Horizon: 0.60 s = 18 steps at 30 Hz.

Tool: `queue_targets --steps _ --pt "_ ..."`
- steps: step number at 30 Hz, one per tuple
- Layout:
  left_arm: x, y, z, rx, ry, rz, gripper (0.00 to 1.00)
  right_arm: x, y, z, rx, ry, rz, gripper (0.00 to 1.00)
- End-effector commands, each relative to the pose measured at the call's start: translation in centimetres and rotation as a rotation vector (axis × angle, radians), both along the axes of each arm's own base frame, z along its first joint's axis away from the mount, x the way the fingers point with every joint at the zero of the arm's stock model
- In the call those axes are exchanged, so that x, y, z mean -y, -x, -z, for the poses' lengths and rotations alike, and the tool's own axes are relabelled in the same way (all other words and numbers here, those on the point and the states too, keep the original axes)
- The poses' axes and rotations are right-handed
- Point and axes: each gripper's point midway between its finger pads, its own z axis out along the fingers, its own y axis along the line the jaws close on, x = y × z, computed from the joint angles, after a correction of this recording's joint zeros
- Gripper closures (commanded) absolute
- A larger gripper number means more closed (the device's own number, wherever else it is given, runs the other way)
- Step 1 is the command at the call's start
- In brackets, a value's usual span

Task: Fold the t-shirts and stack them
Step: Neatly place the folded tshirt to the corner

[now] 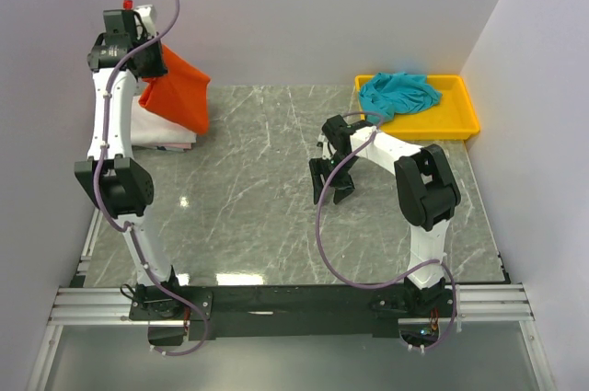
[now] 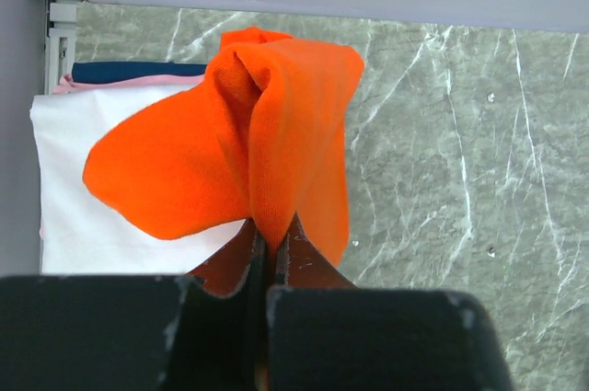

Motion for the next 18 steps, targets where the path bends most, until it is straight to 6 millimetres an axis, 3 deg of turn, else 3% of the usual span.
queue_targets --steps 1,14,18 --pt "-0.3 0.1 -5.1 0.147 0.028 0.017 1.00 -0.4 -0.4 -1.5 0.038 -0.031 0.000 0.30" --pt "-5.2 -1.7 2.4 0.015 0.109 -0.028 1.00 -0.2 -0.4 -1.8 0.046 -0.018 0.003 0.30" --pt "-6.6 -2.1 5.5 -0.043 0.126 -0.044 1.00 -0.1 -0.4 -1.9 0.044 -0.012 0.006 0.30"
